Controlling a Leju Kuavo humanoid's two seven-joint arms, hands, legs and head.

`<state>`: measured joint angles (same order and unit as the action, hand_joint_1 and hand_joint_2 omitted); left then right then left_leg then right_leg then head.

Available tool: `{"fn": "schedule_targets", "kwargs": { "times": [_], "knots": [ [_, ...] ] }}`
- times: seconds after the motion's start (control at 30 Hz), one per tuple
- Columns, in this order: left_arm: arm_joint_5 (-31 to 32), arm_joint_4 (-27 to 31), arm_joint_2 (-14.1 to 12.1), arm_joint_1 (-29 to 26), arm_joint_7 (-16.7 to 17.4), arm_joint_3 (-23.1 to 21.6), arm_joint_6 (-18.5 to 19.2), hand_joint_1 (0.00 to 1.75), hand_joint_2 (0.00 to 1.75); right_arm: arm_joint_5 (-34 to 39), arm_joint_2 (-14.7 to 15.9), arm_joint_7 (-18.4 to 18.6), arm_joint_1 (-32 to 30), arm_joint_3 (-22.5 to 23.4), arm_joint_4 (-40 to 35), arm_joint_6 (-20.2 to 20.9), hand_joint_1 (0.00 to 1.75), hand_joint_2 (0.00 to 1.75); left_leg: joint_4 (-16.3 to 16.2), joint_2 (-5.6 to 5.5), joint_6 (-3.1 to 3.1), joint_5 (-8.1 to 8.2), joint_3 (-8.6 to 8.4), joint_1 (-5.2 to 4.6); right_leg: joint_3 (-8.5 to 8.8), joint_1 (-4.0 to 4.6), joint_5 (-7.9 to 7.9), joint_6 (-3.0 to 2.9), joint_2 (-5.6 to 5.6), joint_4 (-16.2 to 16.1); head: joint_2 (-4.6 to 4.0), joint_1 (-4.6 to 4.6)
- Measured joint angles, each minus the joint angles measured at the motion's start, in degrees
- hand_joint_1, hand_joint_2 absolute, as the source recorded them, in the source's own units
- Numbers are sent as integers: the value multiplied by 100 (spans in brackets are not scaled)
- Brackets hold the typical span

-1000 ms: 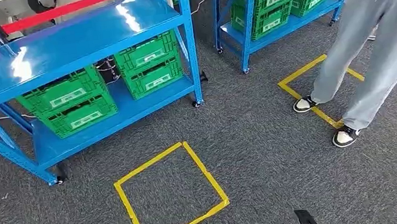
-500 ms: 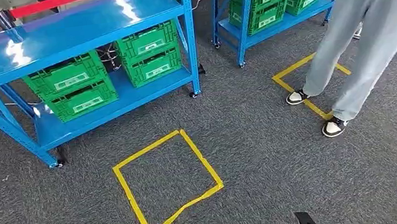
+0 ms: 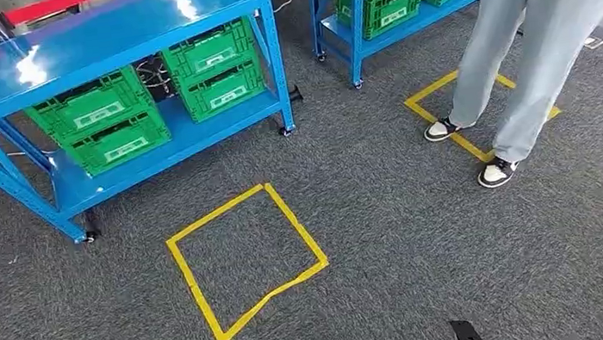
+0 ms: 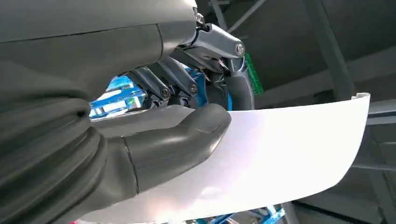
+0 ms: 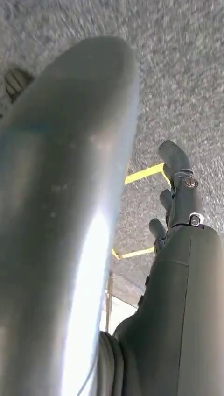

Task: Take the parts from the cabinet and place them on the table.

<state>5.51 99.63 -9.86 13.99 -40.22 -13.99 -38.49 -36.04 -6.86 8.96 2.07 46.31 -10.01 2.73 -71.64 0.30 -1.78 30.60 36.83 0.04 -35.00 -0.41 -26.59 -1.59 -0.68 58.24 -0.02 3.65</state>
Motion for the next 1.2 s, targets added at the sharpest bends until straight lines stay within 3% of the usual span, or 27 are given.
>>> {"fn": "schedule_targets", "kwargs": {
  "times": [0.03, 0.07, 0.1, 0.13, 0.2, 0.23, 0.27, 0.33, 0.37, 0.4, 0.43, 0.47, 0.53, 0.57, 0.6, 0.63, 0.73, 0.77, 0.8, 0.9, 0.93, 1.0, 1.03, 1.07, 1.1, 1.13, 1.2],
  "knots": [
    [-5, -11, 0, 6, 2, 0, 7, 175, 175, -11, 0, 0, 0, 0, 0, 4, 0, 0, 485, -6, 62, -143, -359, -21, -57, 14, 52, 11, 5, 0, 0, -2],
    [-7, -15, -2, 21, 0, 0, 7, 175, 175, -15, -9, 2, -1, 0, 0, 9, 0, 0, 1034, -27, 149, -101, -745, -59, -84, -4, 96, 20, 6, 0, 0, 2],
    [-9, -15, -7, 36, 0, 0, 7, 175, 175, -26, -22, -5, -1, 0, 0, 9, 0, 0, 1521, -14, 195, 67, -1041, -82, -117, 22, 142, 58, 6, 5, 0, 0],
    [-7, -24, -11, 43, -7, 0, 7, 175, 175, -33, -22, -7, -4, 0, 0, 9, 0, 0, 1633, -19, 175, 111, -1081, -103, -138, -6, 206, 102, 2, -14, 0, 2],
    [-4, -39, -11, 41, -7, 0, 4, 175, 175, -35, -22, -15, -5, 0, 0, 9, 0, 0, 1626, -24, 228, 10, -1013, -150, -156, -45, 316, 164, -7, -75, 0, 0],
    [-2, -48, -11, 41, -7, -2, 4, 175, 175, -35, -20, -13, -16, 0, 0, 7, 0, 0, 1734, -6, 280, -90, -954, -93, -167, -4, 331, 201, 3, -92, 0, 7],
    [0, -61, -4, 54, -7, -4, 4, 175, 175, -35, -20, -20, -15, -2, 0, 7, 0, 0, 1744, 31, 298, -167, -967, -72, -211, -25, 145, 227, 33, -3, 0, -9],
    [2, -81, 13, 67, -7, -7, -9, 175, 175, -44, -28, -9, -10, 0, 2, 9, 0, 0, 1724, 35, 364, -243, -802, -62, -437, -38, -508, 263, 49, 687, 0, 35],
    [4, -92, 18, 67, -4, -4, -33, 175, 175, -52, -24, -20, -8, 0, 0, 7, 0, 0, 1704, 37, 371, -285, -727, -62, -562, -45, -732, 289, 51, 1126, 0, 28],
    [36, -112, 22, 69, -4, -4, -59, 175, 175, -57, -20, -22, -10, -2, 0, 5, 0, 0, 1690, 43, 367, -327, -653, -60, -658, -47, -825, 314, 50, 1504, 0, 35],
    [123, -129, 37, 71, -4, -4, -90, 175, 175, -57, -20, -22, -12, 0, 2, 6, 0, 0, 1662, 47, 350, -370, -576, -45, -673, -58, -729, 342, 50, 1727, 0, 31],
    [175, -140, 50, 73, -4, 2, -109, 175, 175, -59, -17, -22, -13, 0, 2, 7, 0, 0, 1623, 49, 332, -400, -503, -26, -577, -73, -526, 367, 50, 1681, 0, 35],
    [236, -142, 87, 83, -4, 18, -125, 175, 175, -66, -15, -22, -10, 0, 0, 7, 0, 0, 1500, 48, 276, -435, -350, 24, -27, -127, -163, 424, 46, 923, 2, 31],
    [249, -140, 100, 103, -4, 22, -131, 175, 175, -68, -18, -22, -3, 0, 2, 4, 0, 0, 1409, 42, 242, -433, -288, 22, 317, -168, -195, 461, 42, 411, 0, 41],
    [256, -133, 107, 121, -7, 31, -133, 175, 175, -85, -20, -24, 10, 0, 0, 4, 0, 0, 1317, 27, 190, -425, -192, 6, 511, -121, -396, 454, 68, 104, 0, 77],
    [256, -144, 107, 130, -7, 35, -144, 175, 175, -101, -20, -31, 14, 0, 0, 0, 0, 0, 1276, 31, 153, -441, -159, -8, 461, -118, -455, 347, 72, 89, 0, 70],
    [245, -193, 122, 136, -7, 26, -147, 175, 175, -103, -26, -42, -8, 0, 2, -7, 0, 0, 1289, -8, 43, -525, -141, 7, 409, -110, -408, 144, 24, 78, 2, 72],
    [238, -208, 122, 137, -7, 28, -148, 175, 175, -113, -28, -42, -10, 0, 2, -11, 0, 0, 1226, -15, 15, -439, -89, 25, 396, -126, -375, 90, -22, 68, 0, 68],
    [225, -219, 122, 152, -7, 28, -149, 175, 175, -122, -26, -44, -8, 0, 0, -13, 0, 0, 1002, -15, -12, -229, 0, 23, 370, -128, -350, 50, -30, 69, 0, 44],
    [175, -256, 122, 162, -4, 28, -149, 175, 175, -162, -26, -48, -11, 0, 2, -31, 0, 0, -274, -13, -79, 443, 470, 45, 276, -95, -289, -3, -136, 76, 0, 33],
    [170, -269, 122, 161, -4, 28, -151, 175, 175, -164, -26, -48, -12, 0, 0, -33, 0, 0, -443, -13, -77, 466, 499, 45, 250, -84, -269, -3, -177, 80, 2, 33],
    [166, -278, 122, 163, -2, 26, -151, 175, 175, -164, -26, -48, -9, 0, 2, -33, 0, 0, -21, -5, -32, 185, 183, 42, 222, -61, -250, -5, -260, 86, 0, 35],
    [166, -278, 122, 168, -2, 26, -151, 175, 175, -164, -28, -48, -9, 0, 0, -33, 0, 0, 522, 45, 19, -38, -161, 29, 226, -51, -246, 1, -315, 85, 2, 31],
    [166, -276, 122, 188, -2, 26, -151, 175, 175, -164, -28, -48, -9, 0, 2, -33, 0, 0, 1061, 192, 93, -186, -500, -10, 238, -41, -244, 4, -363, 85, 0, 31],
    [166, -271, 122, 218, -2, 26, -151, 175, 175, -164, -44, -50, -12, 0, 2, -33, 0, 0, 1356, 436, 146, -69, -654, -77, 239, -30, -232, 25, -420, 85, 0, 35],
    [166, -267, 125, 230, -4, 26, -151, 175, 175, -168, -50, -50, -11, 0, 2, -33, 0, 0, 1367, 440, 159, -126, -662, -122, 231, -36, -209, 68, -471, 72, 0, 44],
    [166, -247, 120, 221, -7, 28, -155, 175, 175, -168, -50, -50, -7, 0, 2, -26, 0, 0, 1402, 321, 213, -143, -603, -156, 246, -50, -183, 128, -602, 57, 0, 9]
  ]
}}
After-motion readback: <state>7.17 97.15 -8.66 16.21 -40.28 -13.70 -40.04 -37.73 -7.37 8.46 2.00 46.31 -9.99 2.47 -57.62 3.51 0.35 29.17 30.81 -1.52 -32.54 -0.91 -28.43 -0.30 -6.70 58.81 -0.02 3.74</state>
